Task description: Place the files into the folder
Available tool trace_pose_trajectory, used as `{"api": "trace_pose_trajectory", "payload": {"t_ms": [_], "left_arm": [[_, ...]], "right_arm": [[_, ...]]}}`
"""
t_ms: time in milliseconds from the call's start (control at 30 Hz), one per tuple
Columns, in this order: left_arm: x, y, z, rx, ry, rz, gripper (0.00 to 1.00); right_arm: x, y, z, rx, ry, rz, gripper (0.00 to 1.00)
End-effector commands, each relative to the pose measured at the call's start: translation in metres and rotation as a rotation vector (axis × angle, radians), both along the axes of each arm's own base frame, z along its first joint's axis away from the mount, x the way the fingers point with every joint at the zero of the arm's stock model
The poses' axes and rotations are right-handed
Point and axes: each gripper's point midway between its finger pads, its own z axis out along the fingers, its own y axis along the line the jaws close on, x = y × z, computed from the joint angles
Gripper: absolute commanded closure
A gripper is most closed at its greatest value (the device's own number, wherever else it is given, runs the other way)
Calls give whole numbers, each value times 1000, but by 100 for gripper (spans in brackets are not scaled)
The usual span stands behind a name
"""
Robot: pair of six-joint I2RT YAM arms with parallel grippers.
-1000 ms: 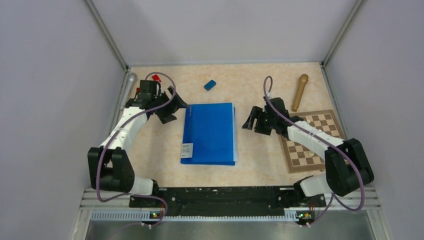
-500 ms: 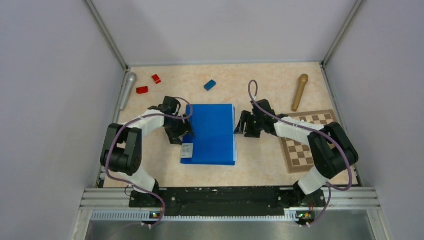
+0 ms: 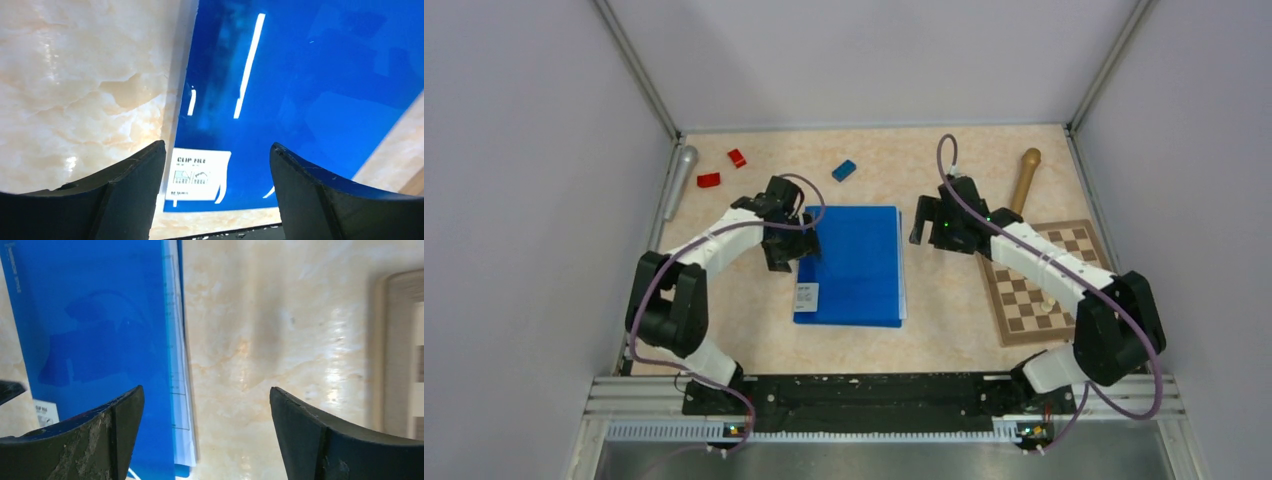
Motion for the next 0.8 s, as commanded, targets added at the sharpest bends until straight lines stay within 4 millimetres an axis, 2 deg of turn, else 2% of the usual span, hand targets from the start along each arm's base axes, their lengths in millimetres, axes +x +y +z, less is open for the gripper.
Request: {"api": "trace_pose_trajectory", "payload": {"t_ms": [0,233,400,467,567,767], "left_arm": [[20,4,76,-21,-217,16,18],[24,10,172,-83,-521,4,11],[11,43,216,-14,-708,92,9],[5,57,221,16,-757,138,8],[-6,73,216,54,-781,188,7],[-20,87,208,70,-806,246,7]], "right_arm": [[12,-41,46,-172,-131,-81,5],[16,-71,92,-270,-265,-149,5],[14,-81,109,-267,-344,-179,5],[13,-82,112,-254,-368,-185,5],[11,-82,111,-239,-381,-188,5],[11,-81,108,-225,-385,-200,5]]}}
